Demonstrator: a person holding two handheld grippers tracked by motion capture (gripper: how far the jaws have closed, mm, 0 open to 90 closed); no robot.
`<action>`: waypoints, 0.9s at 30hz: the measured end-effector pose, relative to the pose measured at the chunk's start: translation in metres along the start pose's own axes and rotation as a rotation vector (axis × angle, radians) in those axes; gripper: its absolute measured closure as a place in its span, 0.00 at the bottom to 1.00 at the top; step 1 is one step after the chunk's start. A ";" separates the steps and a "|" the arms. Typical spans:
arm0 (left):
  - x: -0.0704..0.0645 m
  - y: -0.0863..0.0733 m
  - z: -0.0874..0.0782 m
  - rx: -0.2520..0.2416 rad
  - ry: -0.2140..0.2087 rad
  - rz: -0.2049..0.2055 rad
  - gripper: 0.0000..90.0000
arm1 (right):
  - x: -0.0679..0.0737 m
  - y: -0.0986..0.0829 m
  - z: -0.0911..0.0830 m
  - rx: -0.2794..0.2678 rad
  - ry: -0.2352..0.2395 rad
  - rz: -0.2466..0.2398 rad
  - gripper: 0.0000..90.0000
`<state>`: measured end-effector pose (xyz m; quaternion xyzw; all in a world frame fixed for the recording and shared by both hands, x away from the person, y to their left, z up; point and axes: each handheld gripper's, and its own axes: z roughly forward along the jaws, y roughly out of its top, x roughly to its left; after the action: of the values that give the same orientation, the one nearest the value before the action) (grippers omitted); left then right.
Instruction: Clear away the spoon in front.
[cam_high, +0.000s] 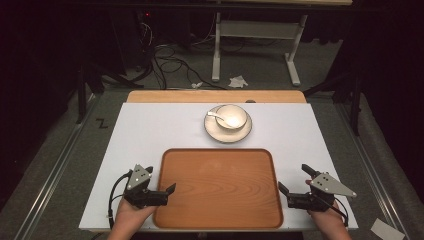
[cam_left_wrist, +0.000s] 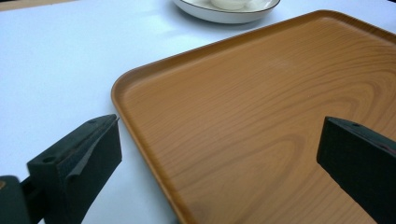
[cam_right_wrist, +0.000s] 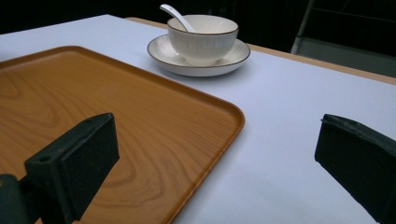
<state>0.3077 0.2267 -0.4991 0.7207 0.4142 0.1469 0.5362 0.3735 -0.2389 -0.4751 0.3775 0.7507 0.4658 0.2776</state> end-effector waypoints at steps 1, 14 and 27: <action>-0.003 0.001 0.002 0.015 0.048 0.031 0.01 | -0.001 -0.010 -0.016 0.009 0.007 0.002 0.01; -0.011 -0.001 0.010 0.098 0.159 0.081 0.03 | -0.007 -0.035 -0.065 -0.068 0.020 -0.002 0.01; -0.002 -0.003 0.004 0.102 0.156 0.057 0.05 | -0.012 -0.035 -0.066 -0.061 0.011 0.021 0.01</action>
<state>0.3081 0.2227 -0.5029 0.7447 0.4411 0.1965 0.4607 0.3190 -0.2911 -0.4786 0.3743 0.7337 0.4934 0.2797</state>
